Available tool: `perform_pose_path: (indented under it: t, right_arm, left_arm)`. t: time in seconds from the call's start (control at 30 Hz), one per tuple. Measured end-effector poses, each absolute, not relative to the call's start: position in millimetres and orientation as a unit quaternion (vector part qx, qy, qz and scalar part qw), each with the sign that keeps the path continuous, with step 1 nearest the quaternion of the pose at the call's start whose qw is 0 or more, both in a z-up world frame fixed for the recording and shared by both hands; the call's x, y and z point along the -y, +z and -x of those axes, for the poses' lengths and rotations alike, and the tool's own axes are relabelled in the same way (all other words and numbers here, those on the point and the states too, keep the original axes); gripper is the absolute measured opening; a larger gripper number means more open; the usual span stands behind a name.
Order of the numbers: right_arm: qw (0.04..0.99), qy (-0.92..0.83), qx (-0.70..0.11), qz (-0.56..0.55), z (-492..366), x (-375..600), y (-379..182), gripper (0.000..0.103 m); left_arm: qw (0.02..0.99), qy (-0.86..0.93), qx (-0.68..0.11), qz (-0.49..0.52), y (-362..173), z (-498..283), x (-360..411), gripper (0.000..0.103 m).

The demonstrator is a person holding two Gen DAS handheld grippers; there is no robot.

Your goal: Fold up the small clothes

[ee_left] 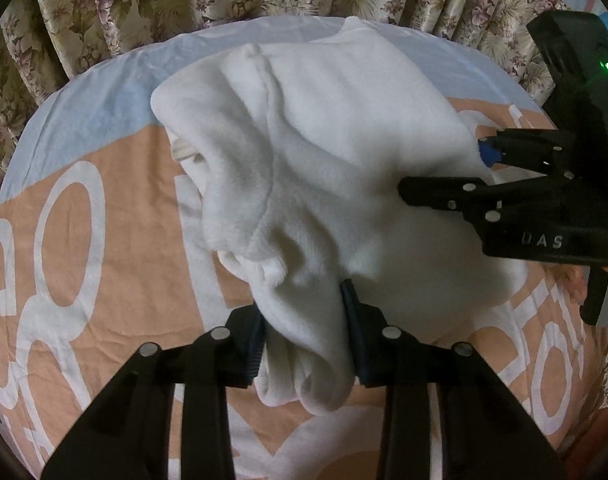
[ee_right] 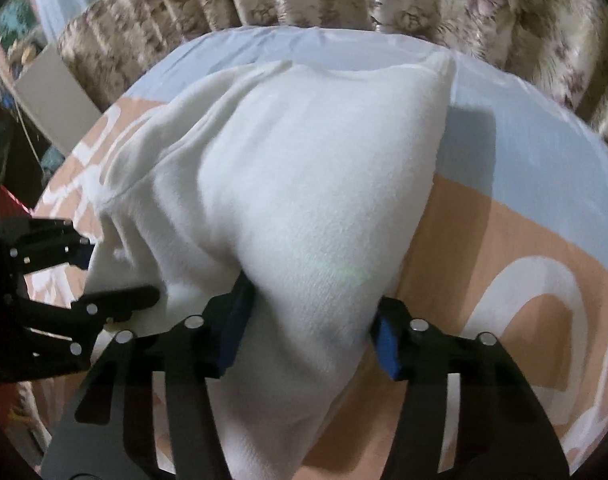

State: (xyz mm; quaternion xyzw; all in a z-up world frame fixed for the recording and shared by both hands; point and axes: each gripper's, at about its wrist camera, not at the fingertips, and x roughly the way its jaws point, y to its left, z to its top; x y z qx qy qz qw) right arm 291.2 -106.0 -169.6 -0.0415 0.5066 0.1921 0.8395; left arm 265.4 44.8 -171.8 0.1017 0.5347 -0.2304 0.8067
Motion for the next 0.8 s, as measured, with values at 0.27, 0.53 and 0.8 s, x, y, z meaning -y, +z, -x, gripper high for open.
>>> perform_pose_path:
  t: [0.27, 0.53, 0.8]
  right_arm:
    - [0.848, 0.194, -0.491, 0.057, -289.0, 99.5, -166.0, 0.039]
    - [0.874, 0.193, -0.439, 0.076, -276.4, 91.1, -146.6, 0.032]
    - [0.901, 0.200, -0.377, 0.073, -267.7, 87.1, -113.2, 0.029]
  left_arm:
    - [0.813, -0.222, -0.529, -0.102, -169.1, -264.0, -43.5, 0.026]
    - [0.829, -0.196, -0.511, -0.112, -153.8, -259.5, -38.2, 0.022]
    - [0.853, -0.173, -0.481, -0.109, -115.5, -255.1, -38.7, 0.021]
